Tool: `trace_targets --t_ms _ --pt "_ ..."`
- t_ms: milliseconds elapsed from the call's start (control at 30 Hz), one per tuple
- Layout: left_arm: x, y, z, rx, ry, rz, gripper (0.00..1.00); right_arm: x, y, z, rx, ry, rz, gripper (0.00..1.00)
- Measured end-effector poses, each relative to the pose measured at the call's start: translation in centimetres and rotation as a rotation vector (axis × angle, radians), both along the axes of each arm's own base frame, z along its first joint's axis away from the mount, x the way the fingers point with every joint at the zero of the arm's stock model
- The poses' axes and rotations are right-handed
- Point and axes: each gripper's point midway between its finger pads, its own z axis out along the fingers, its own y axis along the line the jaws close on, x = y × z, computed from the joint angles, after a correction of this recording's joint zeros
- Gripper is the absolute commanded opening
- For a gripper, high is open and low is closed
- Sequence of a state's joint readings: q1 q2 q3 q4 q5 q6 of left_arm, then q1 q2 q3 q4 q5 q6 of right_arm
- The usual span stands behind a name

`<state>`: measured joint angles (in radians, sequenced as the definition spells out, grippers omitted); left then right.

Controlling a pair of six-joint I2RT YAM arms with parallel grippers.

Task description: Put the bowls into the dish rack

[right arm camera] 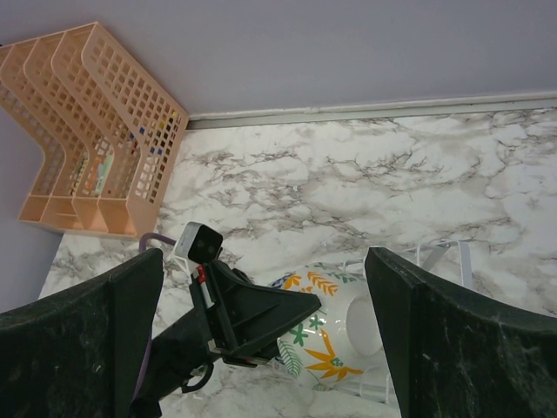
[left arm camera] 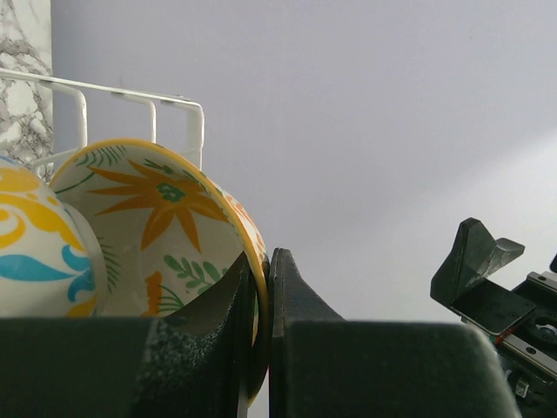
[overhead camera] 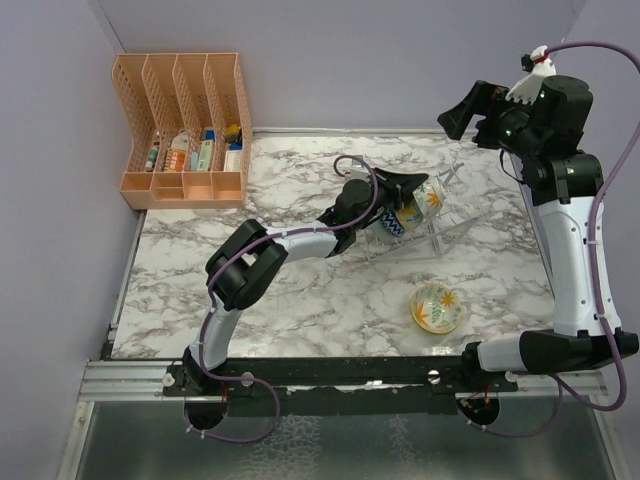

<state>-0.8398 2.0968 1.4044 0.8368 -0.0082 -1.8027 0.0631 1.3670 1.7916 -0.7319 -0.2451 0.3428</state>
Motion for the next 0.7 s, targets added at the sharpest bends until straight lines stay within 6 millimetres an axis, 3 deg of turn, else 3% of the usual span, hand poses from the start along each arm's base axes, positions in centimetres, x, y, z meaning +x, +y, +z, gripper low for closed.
trace_targets --t_ms 300,433,700 --pt "0.1 0.0 -1.3 0.046 0.023 -0.007 0.04 0.1 0.1 -0.7 0.0 0.015 0.008 0.99" --pt "0.2 0.1 -1.4 0.049 0.024 -0.012 0.16 0.1 0.2 -0.7 -0.003 0.012 0.012 0.99" --pt "0.7 0.4 -3.6 0.145 0.056 -0.027 0.26 0.2 0.2 -0.5 -0.003 0.004 0.014 0.99"
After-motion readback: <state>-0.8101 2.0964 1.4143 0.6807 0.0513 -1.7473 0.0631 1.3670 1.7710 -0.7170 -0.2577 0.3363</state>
